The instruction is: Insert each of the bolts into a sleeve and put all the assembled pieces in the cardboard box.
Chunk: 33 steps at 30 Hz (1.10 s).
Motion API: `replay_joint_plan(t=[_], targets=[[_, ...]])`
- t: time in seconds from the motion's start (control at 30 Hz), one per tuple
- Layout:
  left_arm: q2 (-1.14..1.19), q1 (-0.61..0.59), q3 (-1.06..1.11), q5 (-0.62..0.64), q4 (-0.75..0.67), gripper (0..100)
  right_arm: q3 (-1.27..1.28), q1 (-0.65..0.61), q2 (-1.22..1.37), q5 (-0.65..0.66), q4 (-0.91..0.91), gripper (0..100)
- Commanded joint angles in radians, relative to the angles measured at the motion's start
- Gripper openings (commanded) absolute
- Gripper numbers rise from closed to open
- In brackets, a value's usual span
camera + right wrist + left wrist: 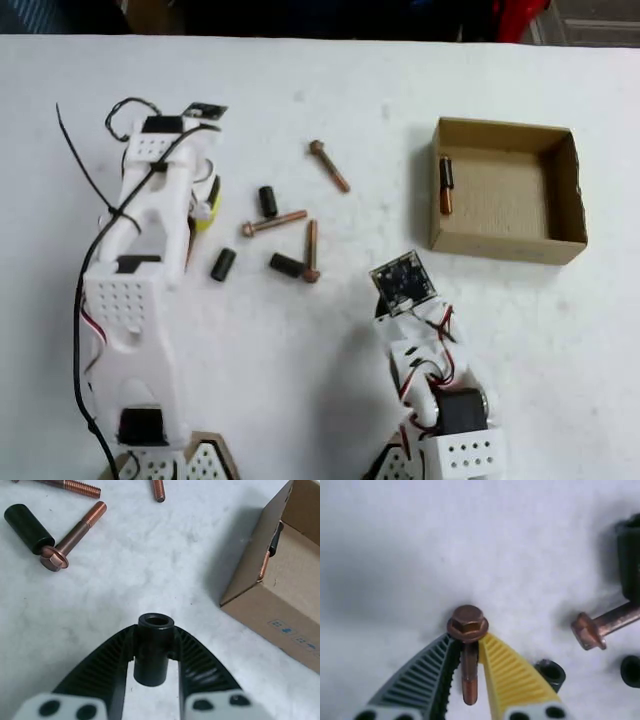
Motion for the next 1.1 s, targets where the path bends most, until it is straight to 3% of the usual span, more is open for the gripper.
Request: replay_joint_plan(t=[0.0,0.27,0.67,0.8,1.07], targets=[[0.048,0.025,-0.021,-0.011,-0.040,2,0.002,0.004,-0.012,0.012,-0.024,1.8],[-0.044,0.018,-0.021,-0.011,0.008,2,0.012,-0.002,-0.012,0.012,-0.025,1.8],[-0.486,0.062,0.077,-0.012,0.112,2,0.003,-0.048,-0.013,0.003,-0.041,1.7],[-0.694,0.093,0.267,-0.014,0.043,2,-0.021,-0.113,-0.013,0.003,-0.061,1.7],[-1.148,0.140,0.729,-0.089,-0.247,2,-0.063,-0.248,-0.012,-0.012,-0.074,1.6]])
